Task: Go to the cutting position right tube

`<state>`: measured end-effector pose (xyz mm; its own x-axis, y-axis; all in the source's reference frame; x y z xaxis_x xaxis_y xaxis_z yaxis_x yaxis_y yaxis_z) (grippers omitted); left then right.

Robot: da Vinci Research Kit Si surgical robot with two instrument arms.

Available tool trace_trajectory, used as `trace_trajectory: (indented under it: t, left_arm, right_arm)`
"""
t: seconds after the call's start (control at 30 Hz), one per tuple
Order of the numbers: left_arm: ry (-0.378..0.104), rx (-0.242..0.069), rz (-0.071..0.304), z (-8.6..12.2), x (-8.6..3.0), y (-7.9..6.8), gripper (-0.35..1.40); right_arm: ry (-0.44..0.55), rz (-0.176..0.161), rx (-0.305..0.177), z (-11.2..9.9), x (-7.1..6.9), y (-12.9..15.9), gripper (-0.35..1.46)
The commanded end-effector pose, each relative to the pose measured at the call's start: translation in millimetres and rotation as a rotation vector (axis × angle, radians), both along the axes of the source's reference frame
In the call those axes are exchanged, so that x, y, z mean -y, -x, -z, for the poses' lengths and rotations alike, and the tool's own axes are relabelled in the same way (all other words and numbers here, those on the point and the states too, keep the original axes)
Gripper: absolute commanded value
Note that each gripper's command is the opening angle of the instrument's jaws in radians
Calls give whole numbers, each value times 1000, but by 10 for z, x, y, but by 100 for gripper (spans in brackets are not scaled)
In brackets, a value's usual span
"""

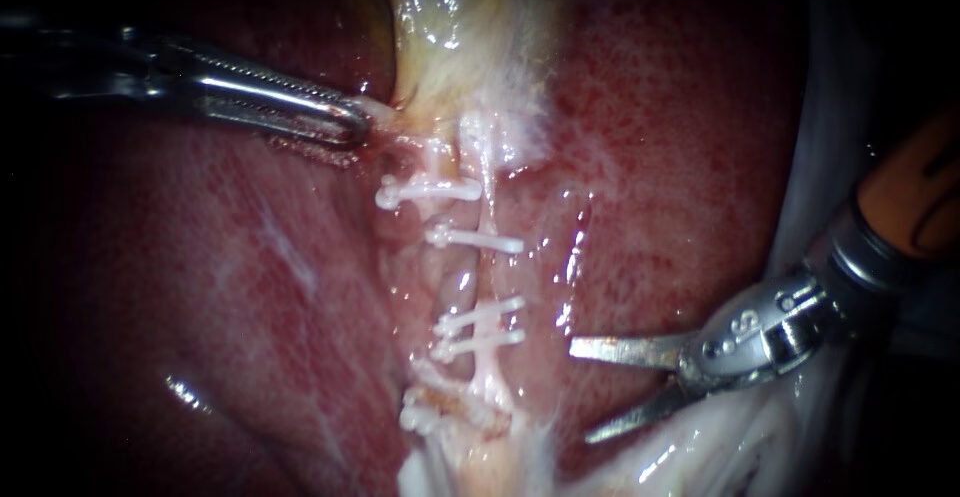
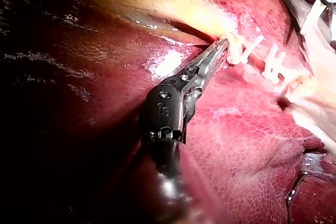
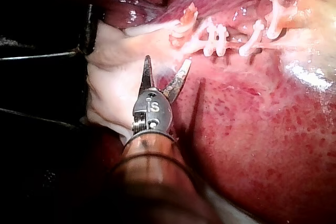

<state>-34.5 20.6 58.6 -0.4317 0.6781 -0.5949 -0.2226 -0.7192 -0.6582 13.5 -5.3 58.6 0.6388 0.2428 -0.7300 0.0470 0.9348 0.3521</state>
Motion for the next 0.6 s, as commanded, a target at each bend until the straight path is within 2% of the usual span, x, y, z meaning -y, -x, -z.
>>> trace_trajectory:
  t: [0.03, 0.13, 0.17, 0.3, 0.4, 0.53, 0.6]
  left_arm:
    - [-2, 1, -1, 4, -2, -3, -35]
    - [-10, 7, -6, 15, -11, -14, -35]
    - [-9, 1, 0, 23, -15, -20, -35]
    - [-5, 13, 42, 51, -32, -43, -35]
    - [1, 16, 61, 66, -41, -55, -35]
    - [2, 13, 66, 69, -40, -57, -35]
    - [3, 12, 67, 67, -39, -57, -35]
  right_arm:
    - [0, -1, 0, 0, 0, 0, 141]
    - [0, -1, 0, 0, 0, 0, 141]
    - [0, -1, 0, 0, 0, 0, 141]
    - [-4, 3, -2, -1, 0, 0, 141]
    - [-4, 3, -2, 0, 0, 0, 141]
    - [-12, 9, -6, 0, -1, -1, 141]
    - [-35, 29, -19, 0, -4, -3, 141]
